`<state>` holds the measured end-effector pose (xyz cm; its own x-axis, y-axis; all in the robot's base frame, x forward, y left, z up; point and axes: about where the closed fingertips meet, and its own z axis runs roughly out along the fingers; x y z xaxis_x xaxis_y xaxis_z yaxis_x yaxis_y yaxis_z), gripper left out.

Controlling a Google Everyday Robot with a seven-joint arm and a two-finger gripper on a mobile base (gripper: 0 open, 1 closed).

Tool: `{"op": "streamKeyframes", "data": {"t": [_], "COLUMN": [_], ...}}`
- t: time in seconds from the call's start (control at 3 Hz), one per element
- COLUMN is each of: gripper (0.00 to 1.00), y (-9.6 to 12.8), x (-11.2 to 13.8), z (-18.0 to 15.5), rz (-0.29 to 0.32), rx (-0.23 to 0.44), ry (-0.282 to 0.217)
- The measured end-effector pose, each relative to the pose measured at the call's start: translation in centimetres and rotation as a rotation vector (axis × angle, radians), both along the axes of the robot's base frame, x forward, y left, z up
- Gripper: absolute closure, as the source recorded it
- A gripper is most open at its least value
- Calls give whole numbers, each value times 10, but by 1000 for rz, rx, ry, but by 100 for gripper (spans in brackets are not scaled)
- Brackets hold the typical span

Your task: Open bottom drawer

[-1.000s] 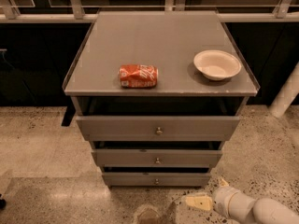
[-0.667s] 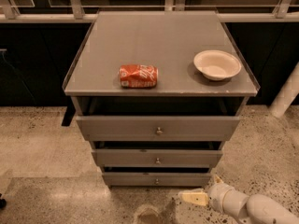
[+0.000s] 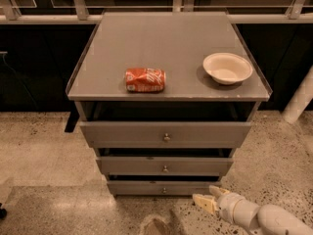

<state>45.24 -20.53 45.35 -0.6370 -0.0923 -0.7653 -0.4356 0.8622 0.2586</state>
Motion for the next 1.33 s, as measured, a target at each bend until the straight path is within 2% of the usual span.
{"op": "streamKeyframes", "data": {"t": [0.67, 1.0, 1.33], "gripper": [87, 100, 100], "y": [0, -6, -11], "x": [0, 6, 20], "z": [0, -17, -49], "rz": [0, -42, -46], "rx": [0, 26, 92], "ry": [0, -16, -61]}}
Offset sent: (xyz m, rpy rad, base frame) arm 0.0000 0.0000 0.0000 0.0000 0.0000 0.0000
